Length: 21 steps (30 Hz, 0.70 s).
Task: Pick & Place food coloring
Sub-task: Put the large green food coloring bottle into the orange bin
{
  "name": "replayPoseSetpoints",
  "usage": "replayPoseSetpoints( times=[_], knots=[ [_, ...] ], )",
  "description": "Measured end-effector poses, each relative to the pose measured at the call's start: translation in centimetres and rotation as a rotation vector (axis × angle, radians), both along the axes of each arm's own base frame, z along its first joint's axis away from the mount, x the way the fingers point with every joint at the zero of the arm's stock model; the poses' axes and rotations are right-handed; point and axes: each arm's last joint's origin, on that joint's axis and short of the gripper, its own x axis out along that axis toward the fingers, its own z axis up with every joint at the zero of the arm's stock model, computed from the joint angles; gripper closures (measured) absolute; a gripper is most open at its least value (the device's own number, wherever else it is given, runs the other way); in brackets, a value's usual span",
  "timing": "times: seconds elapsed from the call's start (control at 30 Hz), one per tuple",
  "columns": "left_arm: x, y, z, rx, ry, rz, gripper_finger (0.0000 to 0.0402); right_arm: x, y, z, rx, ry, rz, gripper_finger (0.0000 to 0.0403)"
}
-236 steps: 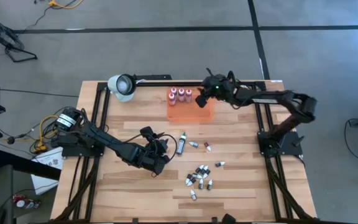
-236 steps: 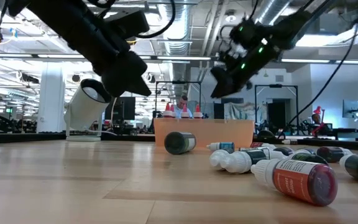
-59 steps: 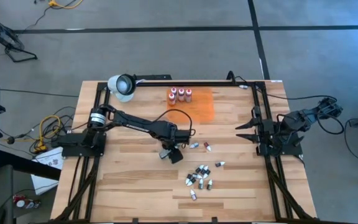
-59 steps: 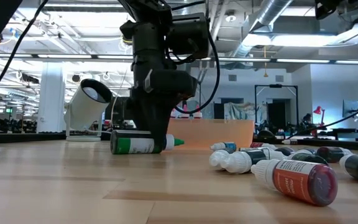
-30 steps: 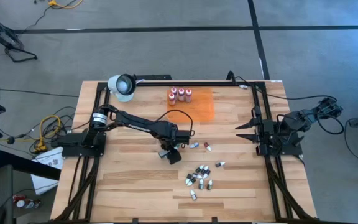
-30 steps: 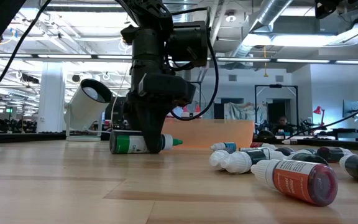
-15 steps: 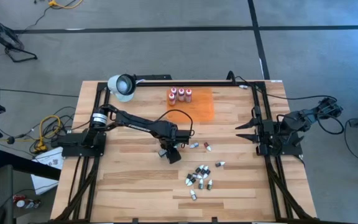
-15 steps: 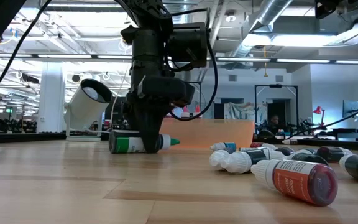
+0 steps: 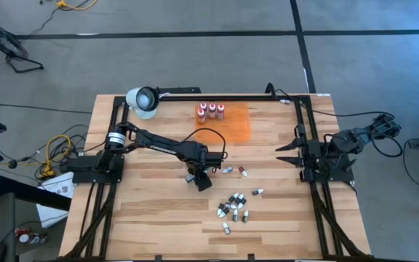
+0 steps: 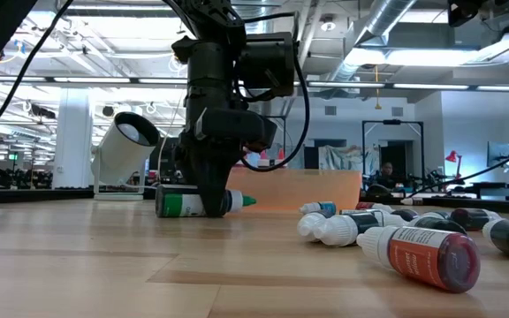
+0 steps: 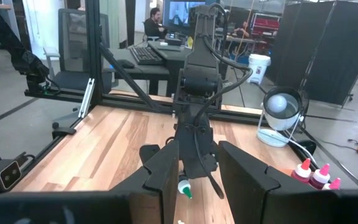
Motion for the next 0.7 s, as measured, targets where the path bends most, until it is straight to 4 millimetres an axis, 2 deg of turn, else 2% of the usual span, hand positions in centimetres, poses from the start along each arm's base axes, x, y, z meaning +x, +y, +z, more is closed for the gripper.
replayPoseSetpoints(
  times=[0.17, 0.7],
  knots=[
    [0.4, -0.3, 0.6, 0.012, -0.032, -0.034, 0.0247, 0.0, 0.0, 0.0, 0.0, 0.0, 0.0, 0.0297],
    [3.6, -1.7, 5.5, 0.155, -0.261, -0.193, 0.0255, 0.0, 0.0, -0.2, 0.016, 0.023, -0.002, 0.0297]
  ],
)
